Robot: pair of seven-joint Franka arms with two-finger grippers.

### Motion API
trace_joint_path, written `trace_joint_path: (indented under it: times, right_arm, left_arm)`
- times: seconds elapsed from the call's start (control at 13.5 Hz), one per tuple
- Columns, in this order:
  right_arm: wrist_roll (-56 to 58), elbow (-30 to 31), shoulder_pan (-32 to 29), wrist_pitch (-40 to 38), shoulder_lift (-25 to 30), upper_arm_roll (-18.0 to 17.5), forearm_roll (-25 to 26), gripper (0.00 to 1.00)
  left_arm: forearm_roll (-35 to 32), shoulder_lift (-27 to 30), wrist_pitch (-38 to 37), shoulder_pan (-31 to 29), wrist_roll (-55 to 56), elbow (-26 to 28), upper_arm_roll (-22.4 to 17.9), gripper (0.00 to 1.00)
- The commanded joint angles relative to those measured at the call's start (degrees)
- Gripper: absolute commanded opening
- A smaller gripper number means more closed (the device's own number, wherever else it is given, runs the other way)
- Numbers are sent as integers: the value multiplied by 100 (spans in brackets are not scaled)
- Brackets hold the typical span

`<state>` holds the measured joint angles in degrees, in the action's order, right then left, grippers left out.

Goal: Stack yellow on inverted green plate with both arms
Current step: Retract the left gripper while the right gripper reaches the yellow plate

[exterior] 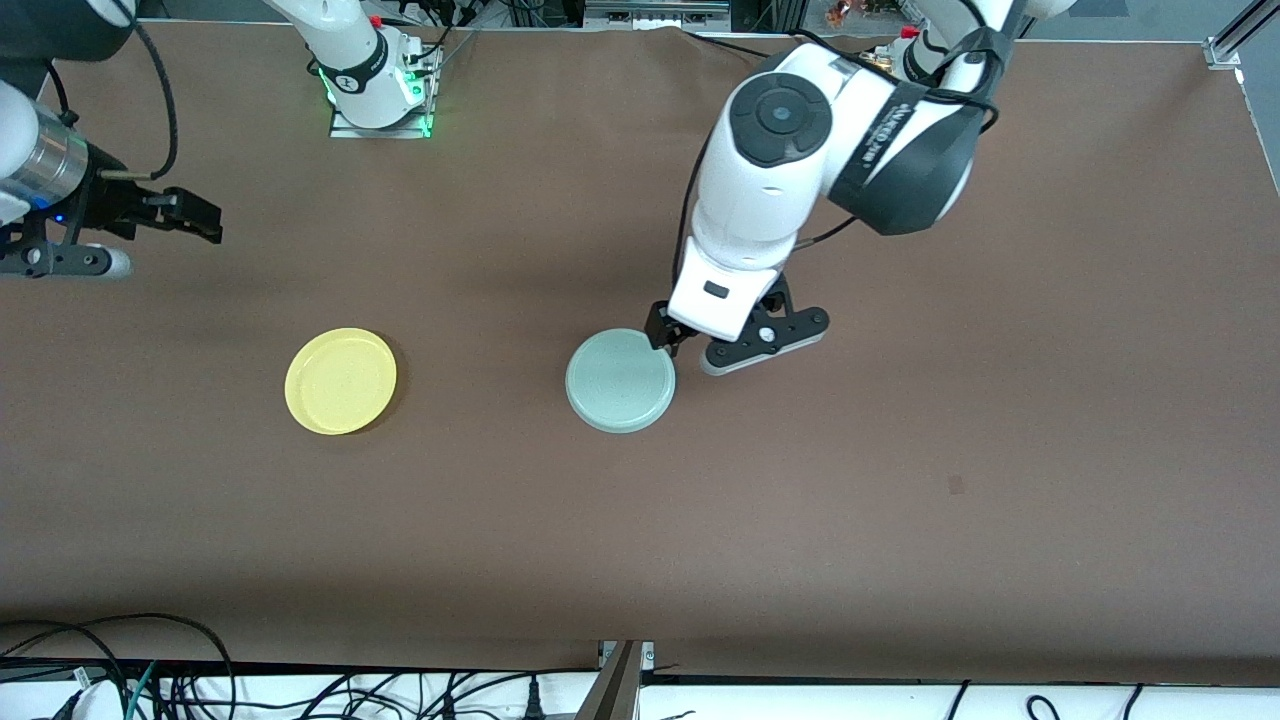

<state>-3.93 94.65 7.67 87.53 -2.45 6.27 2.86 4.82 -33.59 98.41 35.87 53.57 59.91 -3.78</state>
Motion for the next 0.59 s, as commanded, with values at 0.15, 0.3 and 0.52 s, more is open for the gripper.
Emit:
trace_joint_path:
  times: [0.15,0.3,0.52]
  right_arm:
    - [32,53,-292,667,-571,296,-356,100]
    - [77,289,-441,1176,-852,314,-374,100]
    - [234,720,-661,2134,-1283,331,-400,100]
  left_arm:
    - [273,484,-769,-650,-1311,143,44,100]
    - [273,625,-1068,-949,-1882,143,44,100]
    - [256,757,-1377,-1450,-2884,143,27,100]
